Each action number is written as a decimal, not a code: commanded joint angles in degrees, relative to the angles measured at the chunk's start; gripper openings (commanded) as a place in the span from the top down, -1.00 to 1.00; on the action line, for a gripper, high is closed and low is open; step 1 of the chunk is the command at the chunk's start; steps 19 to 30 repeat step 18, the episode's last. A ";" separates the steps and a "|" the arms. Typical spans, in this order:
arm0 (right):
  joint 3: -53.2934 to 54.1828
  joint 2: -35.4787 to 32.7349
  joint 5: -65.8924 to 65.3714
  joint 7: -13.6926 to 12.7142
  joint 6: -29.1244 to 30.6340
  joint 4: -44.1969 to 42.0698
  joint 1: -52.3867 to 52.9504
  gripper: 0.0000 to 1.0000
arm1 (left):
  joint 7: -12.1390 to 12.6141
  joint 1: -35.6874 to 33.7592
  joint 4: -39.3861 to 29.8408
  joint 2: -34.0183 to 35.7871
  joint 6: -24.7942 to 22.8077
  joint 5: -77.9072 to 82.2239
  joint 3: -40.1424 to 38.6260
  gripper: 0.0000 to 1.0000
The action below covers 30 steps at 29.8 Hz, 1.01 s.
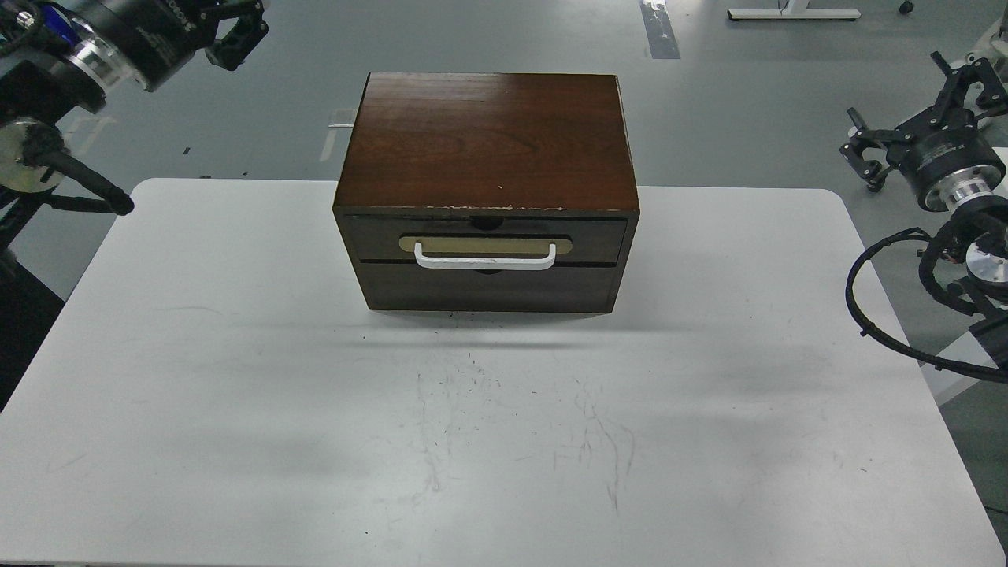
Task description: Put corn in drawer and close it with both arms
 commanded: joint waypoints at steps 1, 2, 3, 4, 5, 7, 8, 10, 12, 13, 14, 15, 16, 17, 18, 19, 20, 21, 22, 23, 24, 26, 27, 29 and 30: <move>0.07 0.49 -0.01 1.59 0.00 0.42 -0.04 -1.00 | -1.01 2.66 8.69 -5.40 0.00 -7.28 -0.48 -0.96; 0.07 0.49 -0.01 1.59 0.00 0.51 -0.13 -1.00 | -1.01 3.11 9.15 -6.03 0.00 -8.26 -0.92 -0.96; 0.07 0.49 -0.01 1.77 0.00 0.51 -0.22 -1.00 | -1.01 3.46 9.50 -6.55 0.00 -9.05 -1.62 -0.96; 0.07 0.49 -0.01 1.86 0.00 0.43 -0.31 -1.00 | -0.66 4.34 10.03 -7.43 0.00 -9.58 -2.93 -0.96; 0.16 0.66 -0.01 2.03 0.00 0.25 -0.39 -1.00 | -0.49 5.48 10.55 -8.05 0.00 -9.85 -3.99 -0.97; 0.16 1.10 -0.01 2.29 0.00 -0.36 -0.48 -1.00 | -0.40 7.15 12.30 -9.19 0.00 -9.94 -5.31 -0.97; 0.16 1.28 -0.01 2.30 0.00 -0.45 -0.48 -1.00 | -0.22 7.51 13.10 -9.80 0.00 -9.94 -5.66 -0.97; 0.16 1.72 -0.01 2.30 0.00 -0.36 -0.57 -1.00 | 0.65 8.73 15.47 -11.82 0.00 -9.94 -6.45 -0.98; 0.16 1.72 -0.01 2.30 0.00 -0.36 -0.74 -1.00 | 2.06 9.97 16.18 -12.97 0.00 -9.94 -6.72 -0.98; 0.07 1.81 -0.01 2.30 0.00 -0.36 -0.83 -1.00 | 2.33 10.84 16.27 -12.97 0.00 -9.94 -6.81 -0.98; 0.07 1.89 -0.01 2.30 0.00 -0.36 -0.83 -1.00 | 2.33 12.15 16.27 -12.97 0.00 -9.94 -6.81 -0.98; 0.07 1.90 -0.01 2.30 0.00 -0.36 -0.83 -1.00 | 2.33 12.17 16.27 -12.97 0.00 -9.94 -6.81 -0.98; -0.02 1.98 -0.09 2.30 0.00 -0.28 -0.83 -1.00 | 2.33 12.95 16.27 -12.97 0.00 -9.94 -6.98 -0.98; -0.02 1.98 -0.10 2.30 0.00 -0.28 -0.83 -1.00 | 2.33 13.13 16.27 -12.97 0.00 -9.94 -7.60 -0.98; -0.02 1.98 -0.10 2.30 0.00 -0.28 -0.83 -1.00 | 2.33 13.22 16.27 -12.97 0.00 -9.94 -7.95 -0.98; -0.02 1.98 -0.10 2.30 0.00 -0.28 -0.83 -1.00 | 2.33 13.22 16.27 -12.97 0.00 -9.94 -7.95 -0.98; -0.02 1.98 -0.10 2.30 0.00 -0.28 -0.83 -1.00 | 2.33 13.22 16.27 -12.97 0.00 -9.94 -7.95 -0.98; -0.02 1.98 -0.10 2.30 0.00 -0.28 -0.83 -1.00 | 2.33 13.22 16.27 -12.97 0.00 -9.94 -7.95 -0.98; -0.02 1.98 -0.10 2.30 0.00 -0.28 -0.83 -1.00 | 2.33 13.22 16.27 -12.97 0.00 -9.94 -7.95 -0.98; -0.02 1.98 -0.10 2.30 0.00 -0.28 -0.83 -1.00 | 2.33 13.22 16.27 -12.97 0.00 -9.94 -7.95 -0.98; -0.02 1.98 -0.10 2.30 0.00 -0.28 -0.83 -1.00 | 2.33 13.22 16.27 -12.97 0.00 -9.94 -7.95 -0.98; -0.02 1.98 -0.10 2.30 0.00 -0.28 -0.83 -1.00 | 2.33 13.22 16.27 -12.97 0.00 -9.94 -7.95 -0.98; -0.02 1.98 -0.10 2.30 0.00 -0.28 -0.83 -1.00 | 2.33 13.22 16.27 -12.97 0.00 -9.94 -7.95 -0.98; -0.02 1.98 -0.10 2.30 0.00 -0.28 -0.83 -1.00 | 2.33 13.22 16.27 -12.97 0.00 -9.94 -7.95 -0.98; -0.02 1.98 -0.10 2.30 0.00 -0.28 -0.83 -1.00 | 2.33 13.22 16.27 -12.97 0.00 -9.94 -7.95 -0.98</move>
